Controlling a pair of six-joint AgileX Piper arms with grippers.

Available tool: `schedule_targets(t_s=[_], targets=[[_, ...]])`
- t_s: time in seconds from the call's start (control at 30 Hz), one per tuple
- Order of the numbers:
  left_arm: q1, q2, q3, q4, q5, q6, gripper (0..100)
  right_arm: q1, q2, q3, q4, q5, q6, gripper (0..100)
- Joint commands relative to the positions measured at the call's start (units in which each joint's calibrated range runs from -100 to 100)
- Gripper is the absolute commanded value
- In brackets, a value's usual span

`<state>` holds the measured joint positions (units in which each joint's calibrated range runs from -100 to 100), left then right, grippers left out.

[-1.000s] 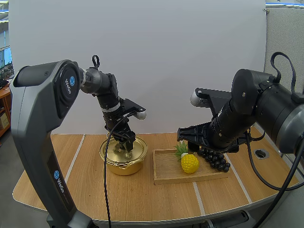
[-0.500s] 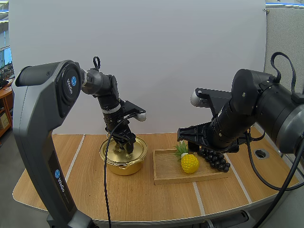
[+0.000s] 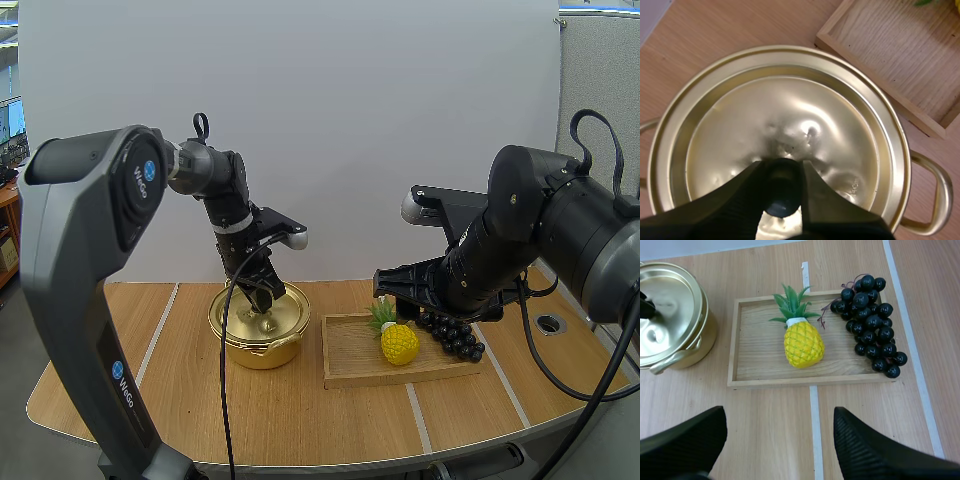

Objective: Open the pot, put the grape inside, and close it

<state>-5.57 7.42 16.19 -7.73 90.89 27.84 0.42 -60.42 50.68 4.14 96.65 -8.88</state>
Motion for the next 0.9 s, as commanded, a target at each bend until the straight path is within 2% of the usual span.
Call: schedule_targets(t_s=[0.0,0.6,0.87], targets=[[-0.21,-2.7,-1.3,-0.3,2.9,-1.4,0,-0.1,-0.2,-0.4,-0.1,0.4,-0.4,100],[-0.21,-21.0,-9.8,-0.1,3.7,-6.2,0,-0.1,-0.2,-0.4,-0.1,0.4,-0.4,100],[-0.21,-27.9,-17.4,5.6,-3.0,-10.8,0,-0.1,-0.2,-0.4,-0.1,0.4,-0.4,100]])
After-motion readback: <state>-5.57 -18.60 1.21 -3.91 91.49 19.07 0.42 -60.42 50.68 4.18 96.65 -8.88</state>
